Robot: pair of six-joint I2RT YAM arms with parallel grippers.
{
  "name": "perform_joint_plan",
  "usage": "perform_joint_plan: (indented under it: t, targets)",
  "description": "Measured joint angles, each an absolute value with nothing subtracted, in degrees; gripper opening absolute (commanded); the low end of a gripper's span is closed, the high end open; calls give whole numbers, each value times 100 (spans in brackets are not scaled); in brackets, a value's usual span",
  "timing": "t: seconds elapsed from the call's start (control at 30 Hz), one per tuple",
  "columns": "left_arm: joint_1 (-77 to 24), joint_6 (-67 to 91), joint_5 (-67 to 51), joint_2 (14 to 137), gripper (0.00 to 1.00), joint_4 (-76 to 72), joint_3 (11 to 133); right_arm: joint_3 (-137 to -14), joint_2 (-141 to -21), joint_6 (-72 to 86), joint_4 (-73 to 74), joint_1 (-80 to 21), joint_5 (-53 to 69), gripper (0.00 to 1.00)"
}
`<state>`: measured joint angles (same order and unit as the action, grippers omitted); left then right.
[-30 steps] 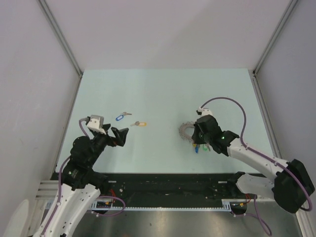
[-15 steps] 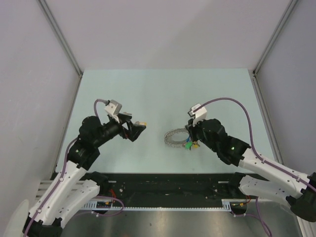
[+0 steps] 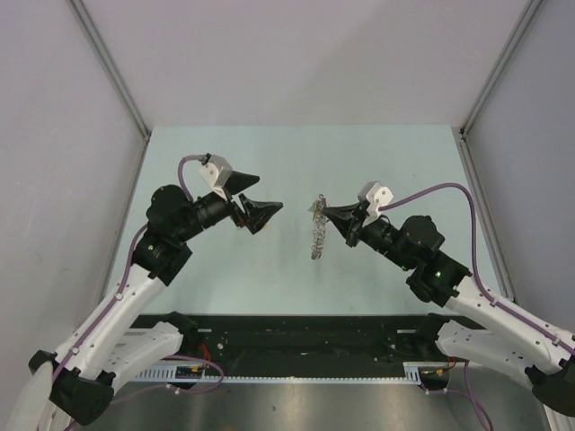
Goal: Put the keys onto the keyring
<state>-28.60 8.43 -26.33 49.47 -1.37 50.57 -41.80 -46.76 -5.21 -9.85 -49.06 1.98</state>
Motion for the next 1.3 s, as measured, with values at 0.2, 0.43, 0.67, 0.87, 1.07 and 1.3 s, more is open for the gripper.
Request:
perform_joint_plan:
  t: [0.2, 0.43, 0.67, 0.87, 1.07, 1.3]
  targets:
    - [-2871, 913, -3127, 4950, 100, -1100, 4578, -4180, -4722, -392, -1594, -4541, 1216, 0]
    - [-2875, 1256, -3846, 5009, 84, -2091, 3938, -4150, -4829, -102, -2204, -4390, 2021, 0]
    - [-2875, 1898, -4442, 5321, 50, -3105, 3660, -4029, -4836, 86, -2491, -4338, 2499, 0]
    - [-2875, 2246, -4735, 5470, 37, -3603, 3601, -3986, -4969, 121, -2571, -4313, 2777, 0]
    - [-2888, 2473, -4987, 5572, 34, -3962, 3555, -3933, -5199, 187, -2641, -4311, 2967, 0]
    - [-3068, 2473, -5155, 5572, 31, -3951, 3553, -3922, -5301, 276, -2759, -4311, 3068, 0]
